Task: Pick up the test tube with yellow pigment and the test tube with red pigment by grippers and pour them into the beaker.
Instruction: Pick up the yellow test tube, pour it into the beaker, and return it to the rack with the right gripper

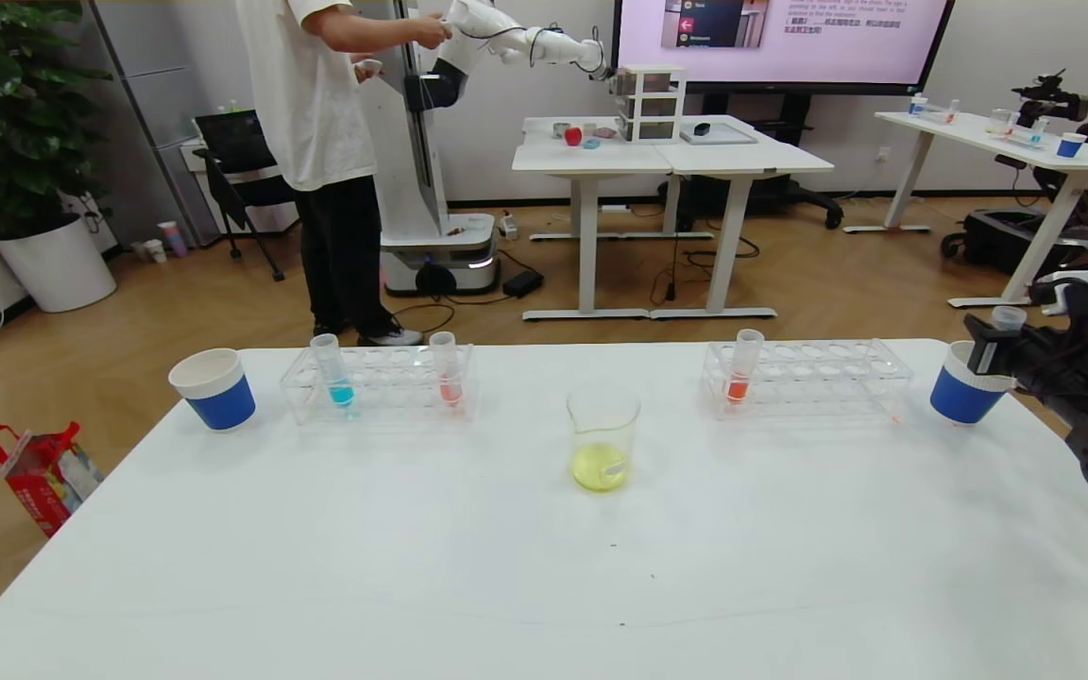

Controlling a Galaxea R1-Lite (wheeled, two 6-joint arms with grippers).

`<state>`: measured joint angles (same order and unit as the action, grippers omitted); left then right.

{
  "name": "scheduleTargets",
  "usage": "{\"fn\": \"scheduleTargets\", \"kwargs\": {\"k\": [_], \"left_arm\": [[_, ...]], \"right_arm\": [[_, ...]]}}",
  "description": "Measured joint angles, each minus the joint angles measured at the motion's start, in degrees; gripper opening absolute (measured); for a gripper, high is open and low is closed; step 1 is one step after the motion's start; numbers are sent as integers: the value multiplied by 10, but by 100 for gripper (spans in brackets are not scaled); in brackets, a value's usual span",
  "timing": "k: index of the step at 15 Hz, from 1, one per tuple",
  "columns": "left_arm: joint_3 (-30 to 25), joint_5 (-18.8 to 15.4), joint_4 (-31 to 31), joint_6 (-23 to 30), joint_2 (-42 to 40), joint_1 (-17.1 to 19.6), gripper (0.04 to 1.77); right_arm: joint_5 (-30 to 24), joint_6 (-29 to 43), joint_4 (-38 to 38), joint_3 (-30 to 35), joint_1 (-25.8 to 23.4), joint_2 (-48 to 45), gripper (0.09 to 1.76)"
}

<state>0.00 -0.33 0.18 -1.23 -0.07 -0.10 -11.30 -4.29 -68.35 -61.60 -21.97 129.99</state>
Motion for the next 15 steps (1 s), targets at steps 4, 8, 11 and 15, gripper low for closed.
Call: {"fn": "scheduleTargets", "kwargs": {"k": [4, 8, 11, 15], "left_arm": [[0, 0, 0, 0, 0, 0, 175], [0, 0, 0, 0, 0, 0, 175], [0, 0, 0, 0, 0, 0, 175], [0, 0, 0, 0, 0, 0, 175]], "right_arm": [[0, 0, -1, 2, 0, 3, 149], [-1, 0, -38, 2, 6, 4, 174], [-1, 8, -51, -1, 30, -5, 174], [8, 36, -27, 4, 105, -68, 174]]}}
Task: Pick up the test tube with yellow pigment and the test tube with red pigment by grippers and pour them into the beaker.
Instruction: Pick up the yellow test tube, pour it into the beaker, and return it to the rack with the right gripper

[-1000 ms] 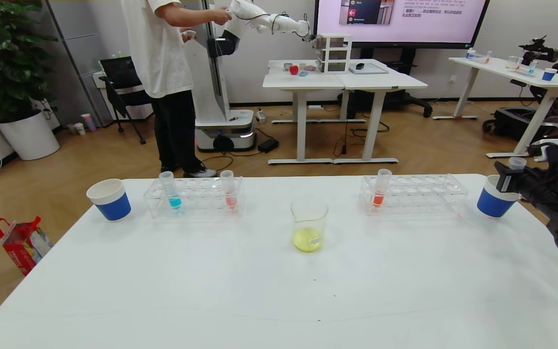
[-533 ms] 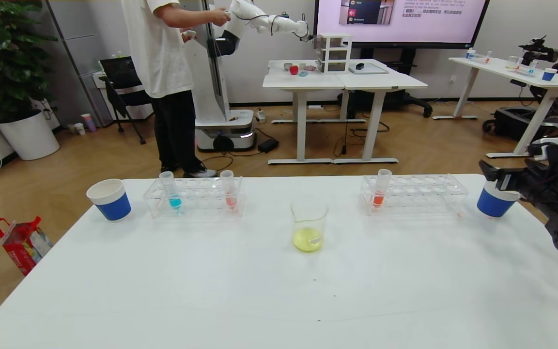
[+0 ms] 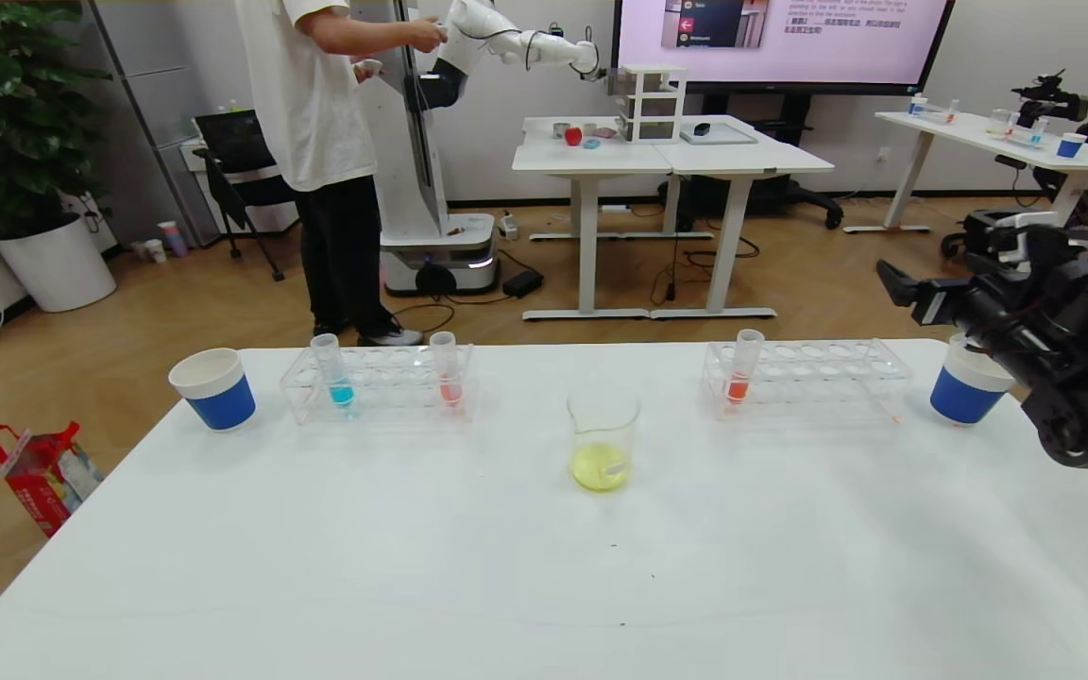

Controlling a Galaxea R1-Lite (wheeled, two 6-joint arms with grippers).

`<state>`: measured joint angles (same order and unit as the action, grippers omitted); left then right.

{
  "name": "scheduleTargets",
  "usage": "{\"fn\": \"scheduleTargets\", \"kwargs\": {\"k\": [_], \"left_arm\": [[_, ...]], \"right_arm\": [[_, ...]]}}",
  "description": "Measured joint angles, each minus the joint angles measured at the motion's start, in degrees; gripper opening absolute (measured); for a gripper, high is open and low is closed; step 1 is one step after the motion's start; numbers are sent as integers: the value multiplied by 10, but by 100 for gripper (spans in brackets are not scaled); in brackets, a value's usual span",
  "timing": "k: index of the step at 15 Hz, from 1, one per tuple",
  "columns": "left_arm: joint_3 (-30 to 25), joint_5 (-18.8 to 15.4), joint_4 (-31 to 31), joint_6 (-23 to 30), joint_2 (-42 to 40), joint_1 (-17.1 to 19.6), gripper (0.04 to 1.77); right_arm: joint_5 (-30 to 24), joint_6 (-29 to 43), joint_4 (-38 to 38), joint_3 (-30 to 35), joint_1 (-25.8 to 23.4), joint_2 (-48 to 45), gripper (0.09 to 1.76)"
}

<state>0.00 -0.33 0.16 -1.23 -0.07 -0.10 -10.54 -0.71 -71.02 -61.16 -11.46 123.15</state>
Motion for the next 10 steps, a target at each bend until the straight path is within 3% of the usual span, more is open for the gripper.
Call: {"fn": "scheduleTargets", "kwargs": {"k": [4, 10], "left_arm": [[0, 0, 0, 0, 0, 0, 175], [0, 0, 0, 0, 0, 0, 175]], "right_arm": [[21, 3, 33, 51, 70, -98, 174], [23, 2, 46, 159, 91, -308, 174]]}}
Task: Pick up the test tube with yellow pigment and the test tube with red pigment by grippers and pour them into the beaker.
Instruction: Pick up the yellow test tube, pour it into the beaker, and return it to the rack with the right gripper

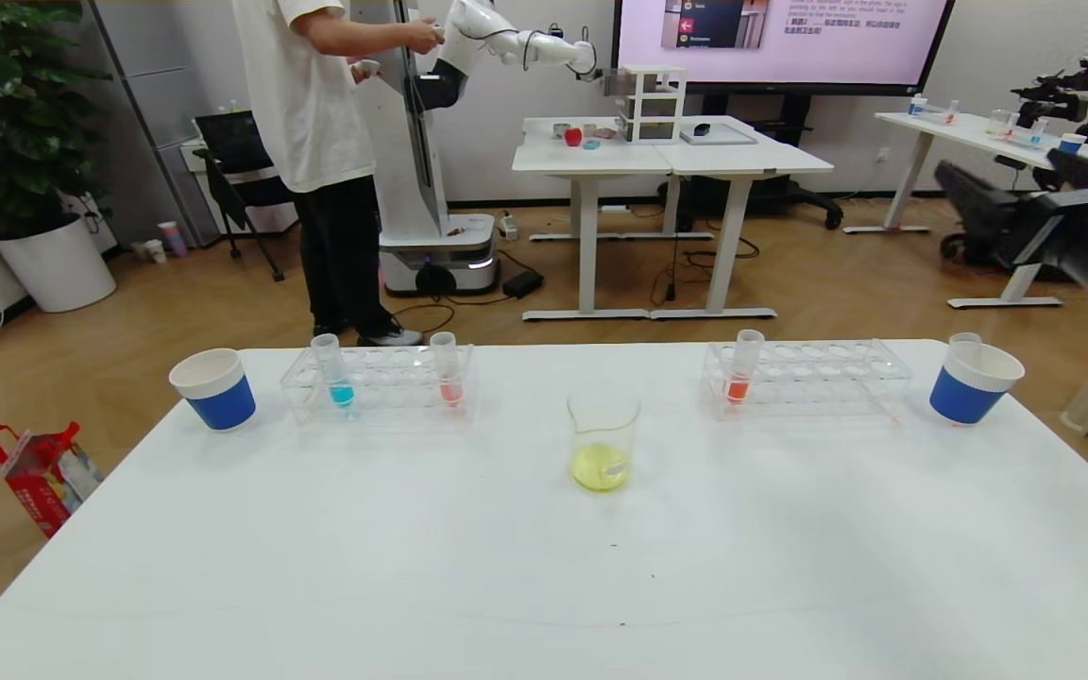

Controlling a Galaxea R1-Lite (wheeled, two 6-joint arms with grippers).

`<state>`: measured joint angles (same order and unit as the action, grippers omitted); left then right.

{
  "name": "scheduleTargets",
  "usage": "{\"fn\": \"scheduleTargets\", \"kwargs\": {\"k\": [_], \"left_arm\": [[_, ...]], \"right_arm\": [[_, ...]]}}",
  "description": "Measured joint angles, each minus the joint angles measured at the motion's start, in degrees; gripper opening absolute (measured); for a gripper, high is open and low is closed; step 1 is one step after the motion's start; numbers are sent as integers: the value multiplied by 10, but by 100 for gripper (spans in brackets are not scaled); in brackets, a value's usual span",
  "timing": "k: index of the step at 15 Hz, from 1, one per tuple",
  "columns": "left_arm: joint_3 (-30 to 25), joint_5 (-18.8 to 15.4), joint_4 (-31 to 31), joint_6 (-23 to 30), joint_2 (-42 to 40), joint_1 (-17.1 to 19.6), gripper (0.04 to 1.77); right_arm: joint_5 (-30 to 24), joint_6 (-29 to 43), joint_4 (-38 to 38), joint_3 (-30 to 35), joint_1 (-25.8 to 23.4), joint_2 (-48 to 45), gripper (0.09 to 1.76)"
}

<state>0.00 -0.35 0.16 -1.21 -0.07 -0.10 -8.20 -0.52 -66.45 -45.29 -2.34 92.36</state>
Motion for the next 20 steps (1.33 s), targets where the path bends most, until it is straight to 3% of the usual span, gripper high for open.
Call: {"fn": "scheduleTargets", "kwargs": {"k": [5, 7, 13, 18, 20], "left_arm": [[0, 0, 0, 0, 0, 0, 175], [0, 0, 0, 0, 0, 0, 175], [0, 0, 0, 0, 0, 0, 175], [0, 0, 0, 0, 0, 0, 175], [0, 0, 0, 0, 0, 0, 175]], "right_arm": [[-20, -2, 17, 136, -1, -261, 174], [-36, -2, 60, 190, -2, -376, 174], [-96, -12, 390, 250, 5, -708, 174], [-105, -36, 519, 307, 25, -871, 174], [-93, -37, 532, 349, 26, -901, 174]]}}
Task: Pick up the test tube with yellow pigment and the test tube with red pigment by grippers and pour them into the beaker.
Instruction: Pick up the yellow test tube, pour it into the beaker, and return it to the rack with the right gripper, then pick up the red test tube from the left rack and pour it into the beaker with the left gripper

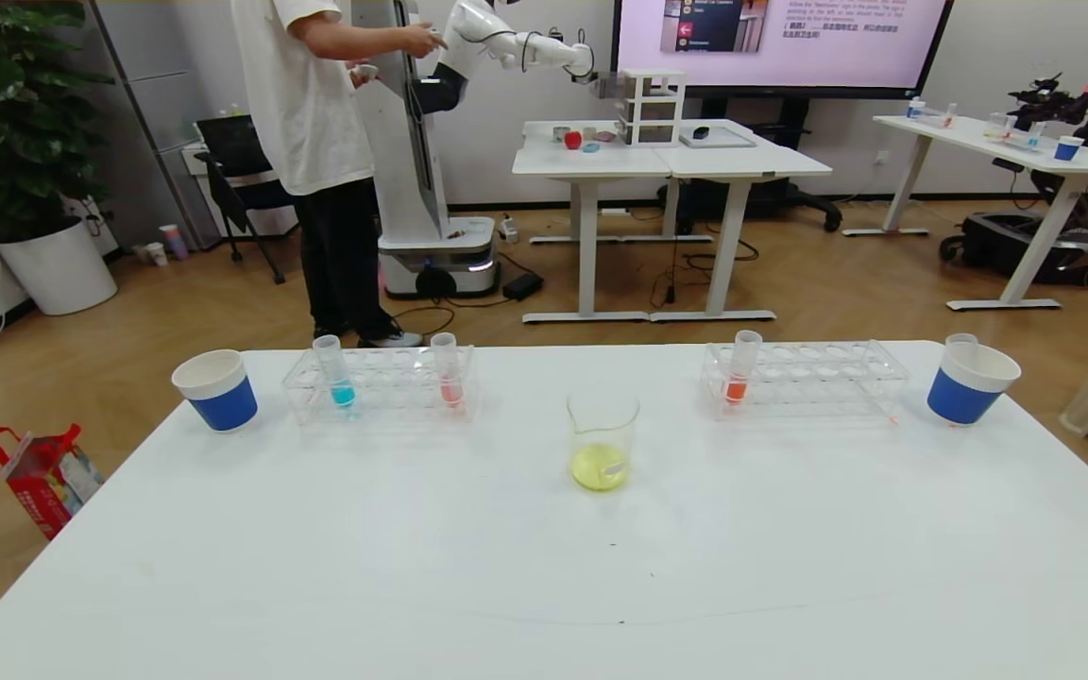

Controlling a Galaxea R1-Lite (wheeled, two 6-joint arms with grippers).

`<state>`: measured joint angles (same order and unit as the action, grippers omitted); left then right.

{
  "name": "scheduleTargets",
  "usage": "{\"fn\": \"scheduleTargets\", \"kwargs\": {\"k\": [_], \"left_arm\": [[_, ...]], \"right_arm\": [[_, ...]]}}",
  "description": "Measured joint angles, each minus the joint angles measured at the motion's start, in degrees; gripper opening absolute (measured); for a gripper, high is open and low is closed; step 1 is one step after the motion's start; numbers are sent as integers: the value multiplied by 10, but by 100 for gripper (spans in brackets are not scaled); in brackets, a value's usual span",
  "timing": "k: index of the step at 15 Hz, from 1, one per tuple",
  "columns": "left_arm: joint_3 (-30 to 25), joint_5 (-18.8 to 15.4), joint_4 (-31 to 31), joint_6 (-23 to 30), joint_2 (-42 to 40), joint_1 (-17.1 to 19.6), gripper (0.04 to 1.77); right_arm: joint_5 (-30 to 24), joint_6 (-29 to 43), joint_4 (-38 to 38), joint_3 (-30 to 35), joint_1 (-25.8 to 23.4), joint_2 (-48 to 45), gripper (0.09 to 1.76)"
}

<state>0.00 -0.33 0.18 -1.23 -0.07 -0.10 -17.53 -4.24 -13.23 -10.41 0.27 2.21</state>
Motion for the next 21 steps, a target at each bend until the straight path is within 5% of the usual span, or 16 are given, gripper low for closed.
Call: {"fn": "scheduleTargets", "kwargs": {"k": [3, 7, 14, 21], "left_arm": [[0, 0, 0, 0, 0, 0, 175], [0, 0, 0, 0, 0, 0, 175], [0, 1, 3, -10, 0, 1, 175], [5, -14, 10, -73, 2, 1, 175]], "right_arm": [[72, -1, 5, 78, 0, -18, 174], [168, 2, 147, 101, 1, -22, 174], [179, 48, 134, 104, 1, -23, 174], [179, 50, 134, 104, 1, -23, 174]]}}
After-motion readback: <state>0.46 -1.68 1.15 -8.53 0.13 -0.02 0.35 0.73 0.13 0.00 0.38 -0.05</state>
